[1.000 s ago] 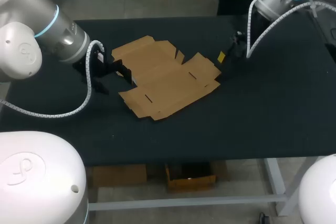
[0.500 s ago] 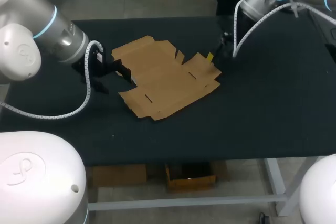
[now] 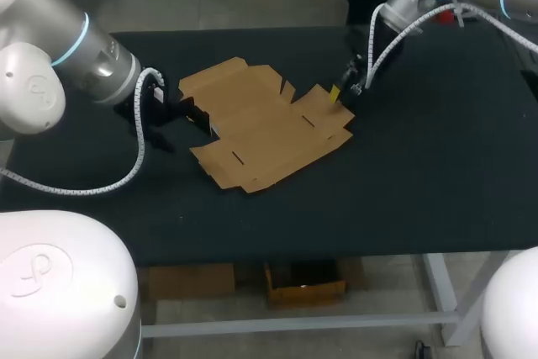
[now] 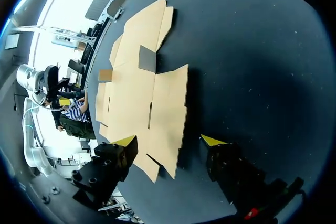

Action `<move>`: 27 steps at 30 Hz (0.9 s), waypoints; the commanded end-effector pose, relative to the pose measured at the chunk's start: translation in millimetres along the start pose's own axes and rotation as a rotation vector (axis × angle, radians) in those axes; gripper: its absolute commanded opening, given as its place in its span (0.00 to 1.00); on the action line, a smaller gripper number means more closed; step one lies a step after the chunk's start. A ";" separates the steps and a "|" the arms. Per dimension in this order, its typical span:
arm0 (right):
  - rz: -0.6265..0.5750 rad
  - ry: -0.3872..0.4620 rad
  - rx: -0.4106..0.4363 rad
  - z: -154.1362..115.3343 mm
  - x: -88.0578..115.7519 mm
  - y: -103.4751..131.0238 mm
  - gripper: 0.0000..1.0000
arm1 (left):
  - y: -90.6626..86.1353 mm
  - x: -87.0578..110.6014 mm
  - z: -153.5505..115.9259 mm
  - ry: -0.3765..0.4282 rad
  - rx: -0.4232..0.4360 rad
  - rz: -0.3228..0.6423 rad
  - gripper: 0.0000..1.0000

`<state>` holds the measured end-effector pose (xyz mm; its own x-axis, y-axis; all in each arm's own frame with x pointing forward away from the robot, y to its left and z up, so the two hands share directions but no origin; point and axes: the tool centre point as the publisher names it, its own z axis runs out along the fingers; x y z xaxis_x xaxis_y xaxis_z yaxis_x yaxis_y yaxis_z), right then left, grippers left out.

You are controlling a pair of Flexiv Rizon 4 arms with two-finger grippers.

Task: Assemble the packaging by folding the flat box into shape, placing the metal phone stand inside, and closing the box properly

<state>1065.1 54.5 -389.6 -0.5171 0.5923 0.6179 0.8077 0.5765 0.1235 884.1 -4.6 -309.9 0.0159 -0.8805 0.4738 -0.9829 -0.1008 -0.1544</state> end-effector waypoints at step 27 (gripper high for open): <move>0.045 0.137 -0.031 19.3 -3.1 13.4 0.02 | 4.7 -5.6 -1.3 0.003 0.014 -0.008 1.00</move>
<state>1069.9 73.7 -403.5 -0.4462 0.5545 0.7024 0.8408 0.5287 0.1166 880.6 -0.3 -312.2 0.0238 -0.8785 0.4771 -0.9805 -0.1137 -0.1605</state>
